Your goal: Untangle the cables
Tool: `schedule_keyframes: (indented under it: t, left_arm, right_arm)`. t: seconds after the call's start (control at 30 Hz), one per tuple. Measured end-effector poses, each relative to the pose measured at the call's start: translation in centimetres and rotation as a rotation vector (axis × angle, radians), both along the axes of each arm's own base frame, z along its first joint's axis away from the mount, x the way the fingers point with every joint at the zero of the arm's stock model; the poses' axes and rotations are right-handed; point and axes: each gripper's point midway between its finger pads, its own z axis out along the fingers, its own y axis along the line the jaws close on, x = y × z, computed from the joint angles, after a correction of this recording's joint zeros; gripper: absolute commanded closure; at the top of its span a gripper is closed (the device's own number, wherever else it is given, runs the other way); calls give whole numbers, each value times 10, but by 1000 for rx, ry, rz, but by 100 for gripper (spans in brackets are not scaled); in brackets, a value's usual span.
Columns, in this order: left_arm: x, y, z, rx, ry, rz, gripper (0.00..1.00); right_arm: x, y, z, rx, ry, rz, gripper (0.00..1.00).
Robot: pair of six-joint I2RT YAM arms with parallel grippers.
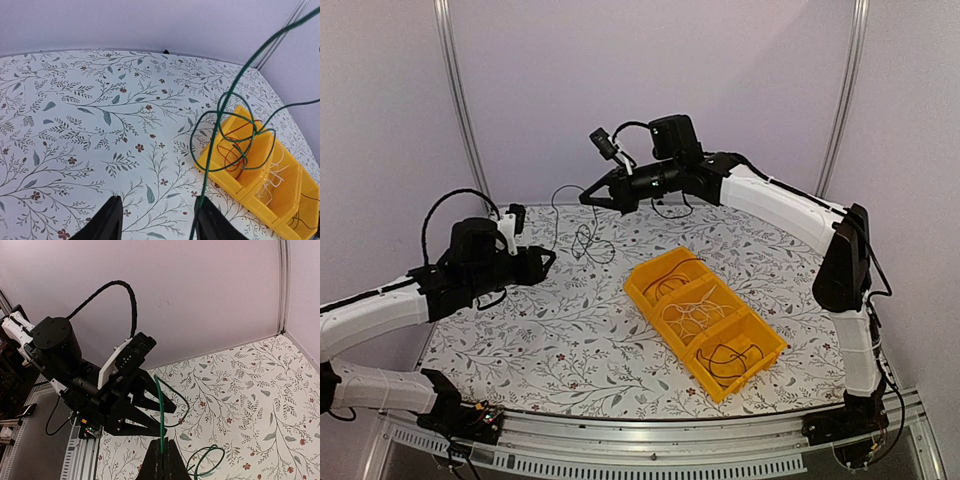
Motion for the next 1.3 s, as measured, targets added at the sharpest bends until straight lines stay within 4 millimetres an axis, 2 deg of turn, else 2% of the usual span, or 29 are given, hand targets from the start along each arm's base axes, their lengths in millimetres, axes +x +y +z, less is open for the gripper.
schedule_keyframes:
  t: [0.27,0.57,0.83,0.97,1.1,1.17,1.23,1.3]
  left_arm:
    - [8,-9,-15,-209,12,22,49]
    - [25,-29,-20,-349,32,-36,53]
    - [44,-48,-18,-394,49,-92,66]
    - [57,-57,-21,-399,51,-99,85]
    - [73,-55,-36,-381,75,-41,98]
    - [83,-53,-47,-362,92,2,100]
    - [90,-49,-63,-341,116,42,100]
    - [93,-44,-85,-307,152,82,100]
  right_arm:
    - [-6,-3,13,21,-41,24,100]
    - [-9,-3,12,17,-51,37,100]
    - [-10,-3,11,14,-60,41,100]
    - [-10,-3,11,14,-70,46,100]
    - [-12,-4,13,19,-81,55,100]
    - [-13,-5,18,25,-93,58,100]
    - [-16,-8,28,38,-110,58,100]
    - [-19,-13,49,66,-141,51,100]
